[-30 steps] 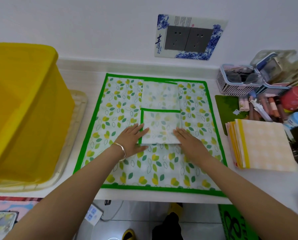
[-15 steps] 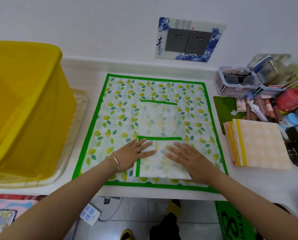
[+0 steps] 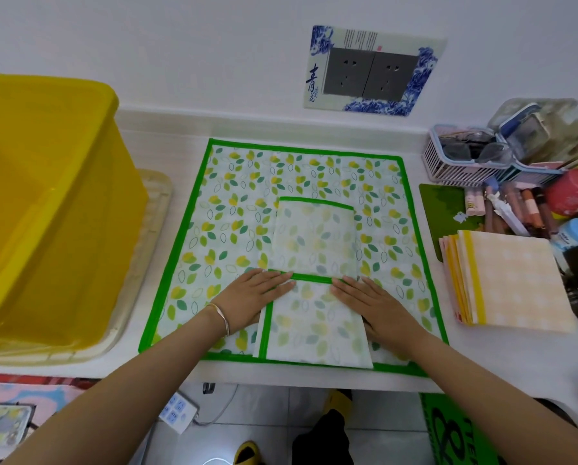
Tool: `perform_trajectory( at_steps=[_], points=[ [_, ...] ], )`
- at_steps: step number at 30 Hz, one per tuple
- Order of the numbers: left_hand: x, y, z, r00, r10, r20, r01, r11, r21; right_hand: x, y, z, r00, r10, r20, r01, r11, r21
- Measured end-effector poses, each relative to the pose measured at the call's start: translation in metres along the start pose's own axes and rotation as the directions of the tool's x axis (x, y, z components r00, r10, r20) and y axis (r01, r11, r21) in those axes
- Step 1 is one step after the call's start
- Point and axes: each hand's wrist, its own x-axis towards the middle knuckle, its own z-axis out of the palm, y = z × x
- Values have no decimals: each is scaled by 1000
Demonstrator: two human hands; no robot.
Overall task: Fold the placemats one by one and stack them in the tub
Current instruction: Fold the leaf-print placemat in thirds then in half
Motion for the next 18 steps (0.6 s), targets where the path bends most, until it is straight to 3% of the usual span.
perform_trajectory(
  at_steps=[3, 6, 9, 12, 15, 18],
  points=[
    [6, -3, -2, 986, -51, -160, 23, 985, -169, -3, 5, -1, 996, 22, -89, -21, 1000, 21],
    [10, -8, -4, 939, -189, -288, 99, 949, -299, -1, 5, -1, 973, 70, -222, -44, 992, 121],
    [11, -6, -5, 884, -373, -282, 217, 862, -459, 4, 3, -4, 936, 150, -317, -78, 970, 229],
    [14, -1, -5, 800, -568, -190, 357, 707, -611, 7, 1, -6, 899, 286, -333, -167, 924, 344],
    [21, 2, -15, 718, -683, -137, 461, 613, -642, 17, -5, -12, 795, 557, -241, -378, 766, 521],
    [29, 0, -15, 664, -741, -101, 483, 527, -699, 34, -9, -14, 681, 701, -210, -433, 617, 657]
  ],
)
